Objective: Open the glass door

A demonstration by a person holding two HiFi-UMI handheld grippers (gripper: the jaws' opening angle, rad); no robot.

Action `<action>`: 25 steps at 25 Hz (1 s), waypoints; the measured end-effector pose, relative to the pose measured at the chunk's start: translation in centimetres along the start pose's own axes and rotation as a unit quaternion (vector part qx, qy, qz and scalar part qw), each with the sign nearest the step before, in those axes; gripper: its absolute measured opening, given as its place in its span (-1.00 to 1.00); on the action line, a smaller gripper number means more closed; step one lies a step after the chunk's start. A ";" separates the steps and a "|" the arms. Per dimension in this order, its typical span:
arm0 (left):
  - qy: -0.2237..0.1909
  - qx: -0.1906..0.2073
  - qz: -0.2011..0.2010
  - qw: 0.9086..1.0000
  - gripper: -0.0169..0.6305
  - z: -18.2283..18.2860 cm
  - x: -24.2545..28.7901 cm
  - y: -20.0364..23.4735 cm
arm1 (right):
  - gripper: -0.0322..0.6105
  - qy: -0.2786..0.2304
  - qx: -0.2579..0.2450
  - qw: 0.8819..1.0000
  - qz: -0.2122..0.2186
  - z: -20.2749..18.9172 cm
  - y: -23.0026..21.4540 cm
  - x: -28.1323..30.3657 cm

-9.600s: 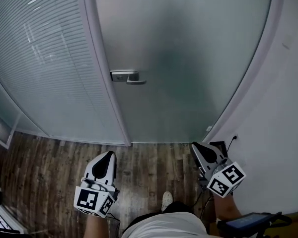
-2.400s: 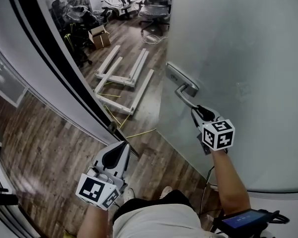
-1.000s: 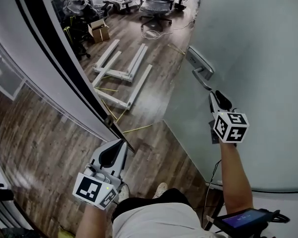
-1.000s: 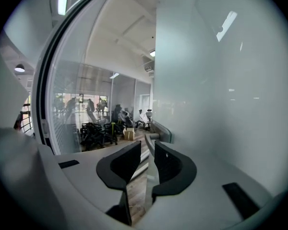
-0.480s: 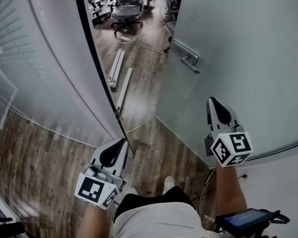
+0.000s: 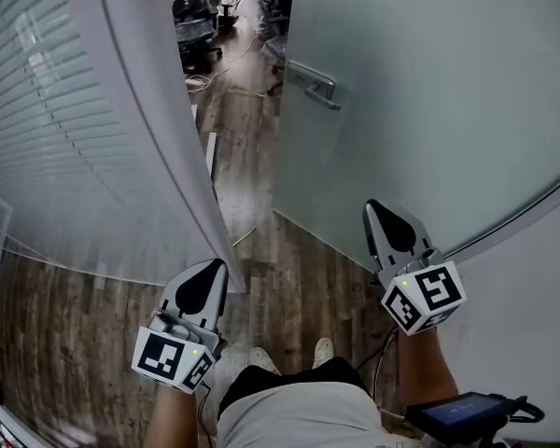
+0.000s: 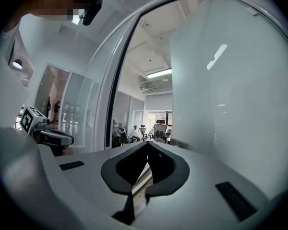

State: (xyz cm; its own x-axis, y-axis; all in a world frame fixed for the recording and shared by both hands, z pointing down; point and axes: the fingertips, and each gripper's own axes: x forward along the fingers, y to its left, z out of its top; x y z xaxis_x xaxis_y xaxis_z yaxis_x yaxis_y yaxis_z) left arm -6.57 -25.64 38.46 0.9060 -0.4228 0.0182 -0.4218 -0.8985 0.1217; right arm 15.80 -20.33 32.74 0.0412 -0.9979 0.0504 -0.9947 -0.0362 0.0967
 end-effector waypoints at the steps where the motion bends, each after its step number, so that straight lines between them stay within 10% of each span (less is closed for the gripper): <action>1: 0.000 0.000 -0.002 1.000 -0.94 0.1 -0.4 -0.4 | -0.89 0.001 0.002 1.000 0.006 0.1 0.5 -0.6; 25: 0.017 0.019 0.045 0.999 -0.94 2.8 -2.2 -17.0 | -0.89 -0.012 0.024 0.994 0.105 1.8 -1.9 -15.9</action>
State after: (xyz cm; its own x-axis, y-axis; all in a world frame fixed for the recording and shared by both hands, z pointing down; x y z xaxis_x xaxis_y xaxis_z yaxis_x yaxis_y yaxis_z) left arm -1.50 -9.70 33.60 0.8648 -0.4985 0.0603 -0.5020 -0.8612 0.0796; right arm 16.85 -4.53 29.94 -0.1699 -0.9847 0.0397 -0.9844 0.1715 0.0388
